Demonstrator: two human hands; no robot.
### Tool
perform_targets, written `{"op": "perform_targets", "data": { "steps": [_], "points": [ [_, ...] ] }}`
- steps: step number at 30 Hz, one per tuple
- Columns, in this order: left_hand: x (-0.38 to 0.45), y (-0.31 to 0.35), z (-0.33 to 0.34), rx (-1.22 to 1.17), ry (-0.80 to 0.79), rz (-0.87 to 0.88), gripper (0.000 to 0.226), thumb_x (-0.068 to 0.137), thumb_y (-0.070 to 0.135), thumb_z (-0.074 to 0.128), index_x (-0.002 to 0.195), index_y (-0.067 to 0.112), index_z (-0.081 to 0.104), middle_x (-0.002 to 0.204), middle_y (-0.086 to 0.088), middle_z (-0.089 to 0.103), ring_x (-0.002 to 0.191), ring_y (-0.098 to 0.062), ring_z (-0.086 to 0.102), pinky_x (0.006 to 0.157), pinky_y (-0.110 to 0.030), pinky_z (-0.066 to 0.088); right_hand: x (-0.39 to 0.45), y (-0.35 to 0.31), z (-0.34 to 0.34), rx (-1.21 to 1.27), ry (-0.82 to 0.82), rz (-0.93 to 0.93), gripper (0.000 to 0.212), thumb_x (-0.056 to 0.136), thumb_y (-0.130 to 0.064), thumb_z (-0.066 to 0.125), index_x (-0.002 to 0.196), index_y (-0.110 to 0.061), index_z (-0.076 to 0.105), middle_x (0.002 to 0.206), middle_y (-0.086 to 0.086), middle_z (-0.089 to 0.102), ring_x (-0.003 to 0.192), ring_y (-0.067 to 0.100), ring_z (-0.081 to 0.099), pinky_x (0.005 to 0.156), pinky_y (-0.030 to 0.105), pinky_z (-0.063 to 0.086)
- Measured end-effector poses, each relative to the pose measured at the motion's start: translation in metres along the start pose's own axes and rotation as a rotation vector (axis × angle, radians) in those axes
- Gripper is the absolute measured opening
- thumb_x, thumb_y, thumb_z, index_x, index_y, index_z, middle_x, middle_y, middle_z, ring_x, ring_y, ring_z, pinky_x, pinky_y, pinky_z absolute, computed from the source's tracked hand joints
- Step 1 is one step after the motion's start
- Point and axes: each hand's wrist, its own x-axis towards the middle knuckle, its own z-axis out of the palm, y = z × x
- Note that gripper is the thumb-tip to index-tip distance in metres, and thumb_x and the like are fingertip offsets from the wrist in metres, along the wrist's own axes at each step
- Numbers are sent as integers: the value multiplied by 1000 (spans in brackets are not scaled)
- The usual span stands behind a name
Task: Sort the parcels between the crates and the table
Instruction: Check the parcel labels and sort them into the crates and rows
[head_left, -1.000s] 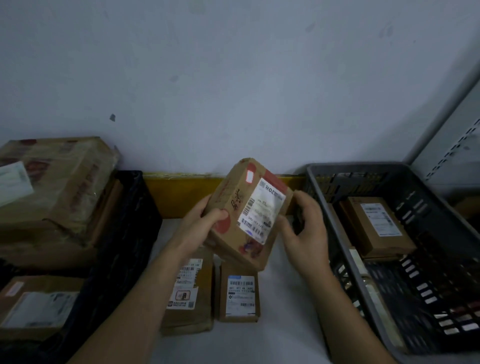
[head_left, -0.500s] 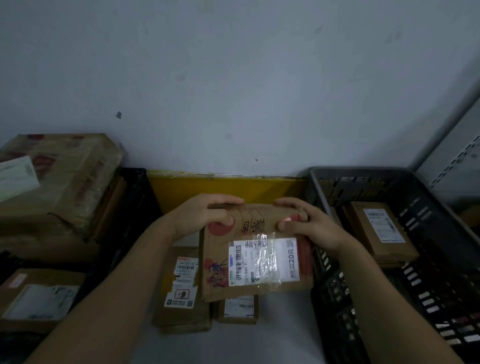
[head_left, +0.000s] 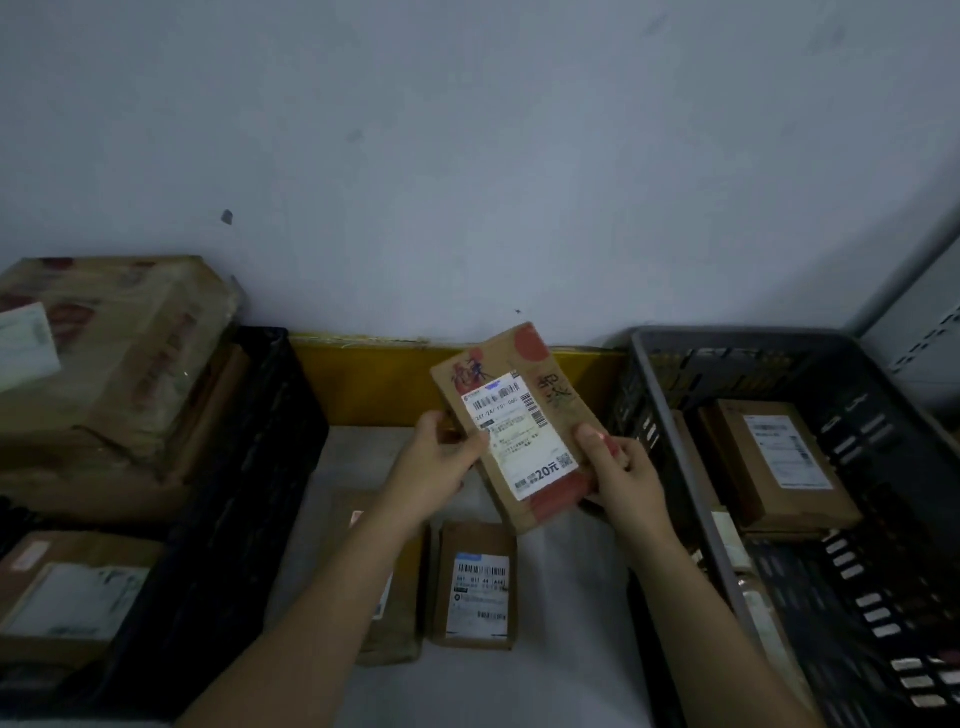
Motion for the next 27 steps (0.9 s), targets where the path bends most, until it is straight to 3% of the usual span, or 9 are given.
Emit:
{"op": "perform_targets", "data": {
  "steps": [3, 5, 8, 12, 15, 18, 22, 25, 27],
  "points": [
    [9, -3, 15, 22, 41, 46, 73, 99, 30, 75, 160, 25, 35, 150, 8, 58, 126, -15, 62, 107, -49, 56, 2, 16, -1, -30, -51, 40, 53, 89, -66, 79, 123, -31, 60, 122, -3, 73, 109, 18, 75, 92, 52, 66],
    [16, -5, 22, 53, 7, 50, 76, 100, 28, 74, 164, 28, 32, 153, 8, 57, 133, -15, 59, 110, -48, 54, 6, 28, -7, -55, -75, 42, 66, 88, -72, 76, 137, -34, 53, 131, -4, 69, 113, 18, 73, 90, 50, 67],
    [22, -12, 32, 115, -68, 85, 75, 99, 36, 75, 163, 33, 36, 157, 10, 54, 141, -15, 54, 115, -47, 49, 17, 49, -8, -63, -6, 69, 85, 91, -78, 67, 161, -39, 38, 143, -6, 61, 123, 21, 68, 90, 49, 66],
    [24, -40, 41, 365, -104, 118, 73, 102, 51, 65, 164, 30, 34, 166, 5, 43, 150, -19, 43, 116, -39, 41, 42, 79, -3, -141, 115, 118, 101, 76, -101, 57, 159, -45, 42, 146, -1, 66, 132, 28, 65, 105, 59, 58],
    [22, -69, 39, 526, -105, 96, 74, 105, 50, 59, 167, 24, 29, 171, 0, 35, 156, -22, 35, 124, -44, 37, 59, 99, 8, -129, 145, 162, 100, 75, -100, 53, 155, -39, 50, 142, 6, 68, 129, 33, 66, 106, 59, 57],
    [20, -93, 35, 646, -87, 82, 72, 105, 47, 60, 166, 22, 31, 168, -1, 39, 153, -26, 39, 123, -45, 39, 70, 110, 20, -125, 164, 246, 105, 73, -101, 47, 157, -38, 49, 145, 9, 66, 131, 38, 64, 111, 61, 52],
    [18, -115, 29, 827, -86, 96, 78, 101, 51, 60, 167, 25, 27, 164, -2, 42, 148, -27, 41, 121, -45, 37, 75, 110, 31, -87, 207, 256, 82, 97, -78, 54, 161, -27, 48, 152, 13, 61, 138, 41, 59, 116, 51, 48],
    [16, -123, 28, 938, -119, 79, 82, 101, 53, 58, 169, 26, 19, 166, -3, 39, 152, -29, 34, 124, -46, 30, 80, 123, 34, -127, 168, 294, 95, 88, -89, 50, 163, -30, 44, 155, 14, 59, 138, 41, 58, 115, 57, 49],
    [14, -127, 29, 968, -126, 75, 82, 102, 54, 57, 169, 26, 18, 167, -4, 37, 154, -30, 31, 126, -47, 26, 82, 130, 36, -209, 134, 305, 89, 95, -83, 48, 164, -28, 42, 156, 16, 57, 140, 43, 56, 117, 52, 46]
  ]
}}
